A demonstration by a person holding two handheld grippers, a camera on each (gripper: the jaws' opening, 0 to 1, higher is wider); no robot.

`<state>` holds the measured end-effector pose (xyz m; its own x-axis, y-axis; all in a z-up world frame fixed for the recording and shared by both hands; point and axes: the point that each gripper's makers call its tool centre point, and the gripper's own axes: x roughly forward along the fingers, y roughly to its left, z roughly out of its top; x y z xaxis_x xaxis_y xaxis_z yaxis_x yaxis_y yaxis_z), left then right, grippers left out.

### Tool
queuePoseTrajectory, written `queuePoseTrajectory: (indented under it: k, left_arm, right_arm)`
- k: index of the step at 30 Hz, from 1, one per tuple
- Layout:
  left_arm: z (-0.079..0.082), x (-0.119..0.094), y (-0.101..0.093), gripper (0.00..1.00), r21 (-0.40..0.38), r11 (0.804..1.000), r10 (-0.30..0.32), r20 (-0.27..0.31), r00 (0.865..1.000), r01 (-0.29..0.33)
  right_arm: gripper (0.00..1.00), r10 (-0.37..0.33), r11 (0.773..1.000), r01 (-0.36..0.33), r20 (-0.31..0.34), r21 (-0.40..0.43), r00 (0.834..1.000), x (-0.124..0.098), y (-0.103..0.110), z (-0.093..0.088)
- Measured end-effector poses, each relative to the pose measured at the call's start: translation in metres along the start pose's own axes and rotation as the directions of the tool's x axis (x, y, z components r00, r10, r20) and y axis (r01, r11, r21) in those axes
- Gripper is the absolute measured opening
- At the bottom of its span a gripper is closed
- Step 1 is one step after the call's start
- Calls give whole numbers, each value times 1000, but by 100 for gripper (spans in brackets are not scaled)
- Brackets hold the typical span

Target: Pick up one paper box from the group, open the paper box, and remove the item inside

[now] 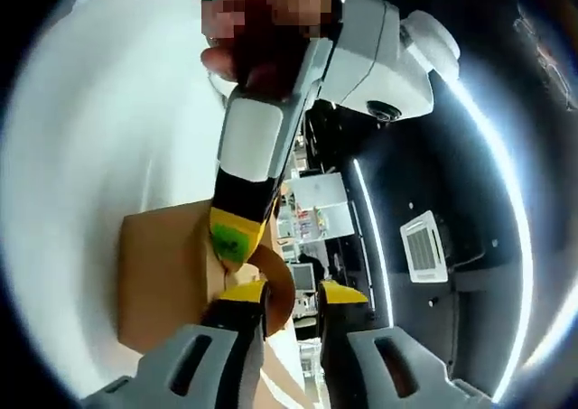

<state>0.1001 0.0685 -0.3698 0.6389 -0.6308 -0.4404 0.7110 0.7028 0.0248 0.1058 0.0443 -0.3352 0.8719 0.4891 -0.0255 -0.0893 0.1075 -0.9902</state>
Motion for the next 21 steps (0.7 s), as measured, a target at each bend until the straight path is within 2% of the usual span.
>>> queuePoseTrajectory:
  k: [6, 8, 11, 13, 16, 21]
  left_arm:
    - [-1, -2, -2, 18, 4, 1000, 9, -3, 1000, -9]
    - [0, -1, -1, 18, 4, 1000, 11, -9, 1000, -11]
    - [-1, -1, -2, 19, 3, 1000, 9, -5, 1000, -9]
    - [-1, -1, -2, 18, 0, 1000, 12, 2, 1000, -12]
    - [-1, -1, -2, 18, -4, 1000, 18, 13, 1000, -18]
    - [0, -2, -5, 18, -10, 1000, 22, 27, 999, -22]
  right_arm:
    - [21, -8, 1000, 8, 10, 17, 1000, -3, -3, 1]
    - [21, -9, 999, 7, 30, 49, 1000, -7, -3, 4]
    - [21, -10, 999, 8, 43, 44, 999, -12, -3, 6]
    - [22, -18, 998, 16, 30, 56, 999, -13, -7, 3]
    - [28, -38, 997, 37, 15, 68, 999, -16, -15, 1]
    - [25, -37, 997, 37, 6, 70, 999, -18, -13, 1]
